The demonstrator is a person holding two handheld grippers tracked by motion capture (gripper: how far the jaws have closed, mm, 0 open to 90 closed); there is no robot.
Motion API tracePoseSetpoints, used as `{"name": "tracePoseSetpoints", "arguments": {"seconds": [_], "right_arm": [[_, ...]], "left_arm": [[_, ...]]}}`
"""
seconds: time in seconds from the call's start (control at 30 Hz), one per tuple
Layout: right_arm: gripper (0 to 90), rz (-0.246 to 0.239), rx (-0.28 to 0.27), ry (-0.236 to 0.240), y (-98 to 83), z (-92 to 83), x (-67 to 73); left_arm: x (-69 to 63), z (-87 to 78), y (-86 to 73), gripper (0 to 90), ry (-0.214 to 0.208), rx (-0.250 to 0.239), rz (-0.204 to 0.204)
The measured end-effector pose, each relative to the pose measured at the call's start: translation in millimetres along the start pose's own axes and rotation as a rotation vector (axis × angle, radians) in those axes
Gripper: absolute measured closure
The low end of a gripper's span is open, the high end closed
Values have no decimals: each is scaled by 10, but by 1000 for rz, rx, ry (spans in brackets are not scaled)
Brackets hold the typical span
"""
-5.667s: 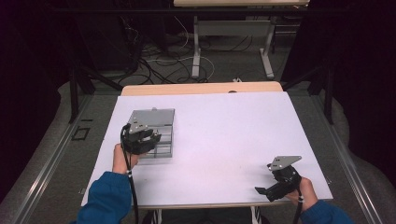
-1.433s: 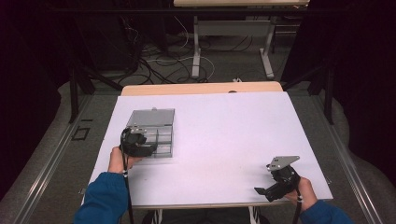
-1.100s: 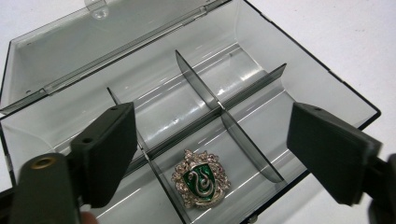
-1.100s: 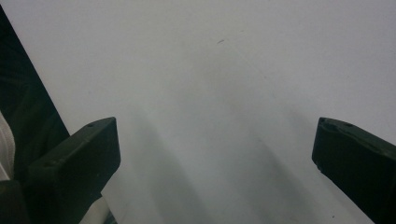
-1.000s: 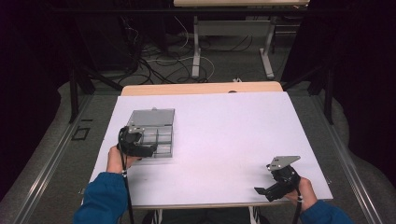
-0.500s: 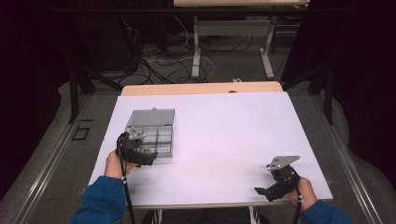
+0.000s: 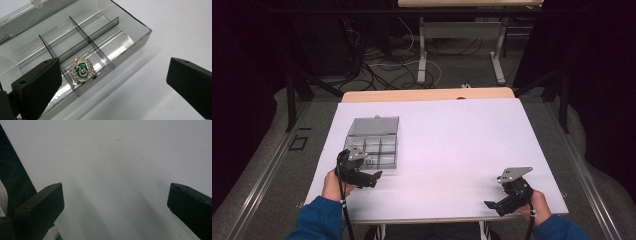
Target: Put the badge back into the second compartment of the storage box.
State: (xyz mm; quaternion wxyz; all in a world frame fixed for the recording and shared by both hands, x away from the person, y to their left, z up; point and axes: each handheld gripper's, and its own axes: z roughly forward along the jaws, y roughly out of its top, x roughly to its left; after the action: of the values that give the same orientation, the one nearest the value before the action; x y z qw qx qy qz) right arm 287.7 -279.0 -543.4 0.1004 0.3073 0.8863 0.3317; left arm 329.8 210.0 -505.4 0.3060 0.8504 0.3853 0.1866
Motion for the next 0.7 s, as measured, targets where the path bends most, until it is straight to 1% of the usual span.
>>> {"name": "tracePoseSetpoints", "arguments": {"seconds": [0.03, 0.07, 0.13, 0.2, 0.23, 0.27, 0.3, 0.37, 0.47, 0.57, 0.6, 0.63, 0.67, 0.7], "right_arm": [[7, 9, -10, -2, -3, 9, 8], [7, -2, -1, 4, -3, 0, 1], [7, -4, -1, 6, -1, -3, -1], [6, 2, -2, 10, -1, -7, 1], [5, 0, -8, 3, -2, -8, -1], [4, 6, -10, 5, -4, -8, 0], [5, 18, -11, -1, -4, -7, 5], [4, 20, -9, 0, -4, -9, 3], [4, 5, -7, 5, -1, -7, -5], [2, 8, -6, 9, -5, -4, -7], [2, -2, -6, 9, -6, -3, -16], [2, 7, -1, 6, -8, -7, -9], [1, 7, -12, 4, -12, 3, -8], [0, 4, -14, 7, -13, 9, -9]], "left_arm": [[-24, -9, -16, 4, 0, -9, -1], [-41, -26, -27, 4, -7, -5, 4], [-78, -48, -62, 3, -7, -12, 5], [-109, -73, -99, 3, -13, -6, 5], [-127, -76, -124, 3, -14, -9, 3], [-138, -91, -146, 3, -22, 6, 11], [-156, -93, -171, 3, -21, 5, 11], [-185, -103, -216, 3, -21, 18, 26], [-227, -117, -279, 3, -21, 16, 32], [-257, -137, -333, 3, -6, 7, 41], [-265, -145, -348, 3, -2, 10, 38], [-264, -151, -360, 2, 4, 9, 38], [-266, -152, -376, 3, 2, 5, 26], [-254, -162, -382, 3, 3, 10, 25]]}}
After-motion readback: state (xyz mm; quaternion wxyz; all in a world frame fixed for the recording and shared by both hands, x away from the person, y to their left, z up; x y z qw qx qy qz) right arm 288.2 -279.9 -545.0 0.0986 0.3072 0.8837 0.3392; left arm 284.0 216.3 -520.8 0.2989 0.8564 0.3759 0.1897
